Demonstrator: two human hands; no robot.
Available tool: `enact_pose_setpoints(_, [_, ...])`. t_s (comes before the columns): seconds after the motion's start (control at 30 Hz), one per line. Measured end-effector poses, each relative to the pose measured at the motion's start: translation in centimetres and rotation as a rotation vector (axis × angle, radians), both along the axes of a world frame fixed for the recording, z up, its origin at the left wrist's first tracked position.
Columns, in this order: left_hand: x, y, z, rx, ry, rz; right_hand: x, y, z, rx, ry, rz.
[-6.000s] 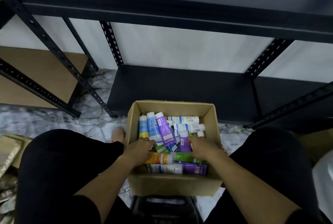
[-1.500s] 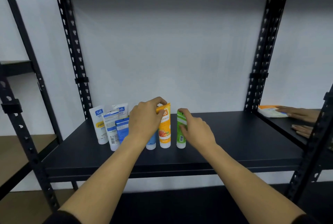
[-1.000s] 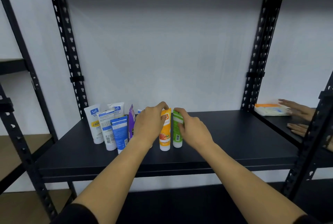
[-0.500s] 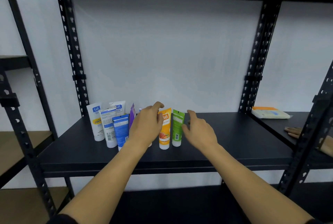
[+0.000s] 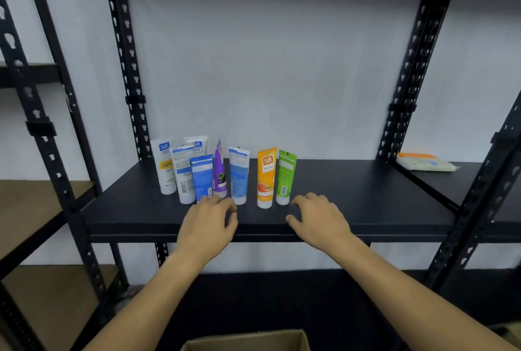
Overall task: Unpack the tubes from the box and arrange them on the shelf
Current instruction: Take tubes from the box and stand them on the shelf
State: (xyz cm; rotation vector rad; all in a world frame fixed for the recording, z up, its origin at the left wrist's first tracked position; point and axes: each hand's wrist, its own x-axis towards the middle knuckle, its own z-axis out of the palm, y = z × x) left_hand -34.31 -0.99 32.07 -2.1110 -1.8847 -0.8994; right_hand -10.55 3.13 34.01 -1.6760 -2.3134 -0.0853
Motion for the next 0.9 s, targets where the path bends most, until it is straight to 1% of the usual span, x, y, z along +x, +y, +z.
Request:
enact_pose_setpoints(0.17, [-1.5,-3.2,-2.9,-0.013,0.006,-0.004,-1.3,-3.3,-1.7,0.035,0.027,0.072])
enact_pose_setpoints(0.43, [-3.6,-8.1,-10.6,-0.160,-0.029,-0.004,-3.0,-8.4,-7.8,-0.140,0.025,0.111])
enact_pose_setpoints(0.57, [-3.9,-9.2,-14.7,-0.271,-0.064,-0.006,-3.5,-9.6,-12.4,-0.266,0.004,0.109])
enact_pose_setpoints(0.8, [-3.1,-10.0,-20.6,-0.446,-0.078,-0.014,-4.4,-10.3,-20.3,-0.545,-0.078,0.120])
enact_pose_setpoints(0.9, [-2.7,-10.1,-23.0,-0.542,-0.095,-0.029,-4.3,-10.5,-23.3,-0.656,-0.059,0.096])
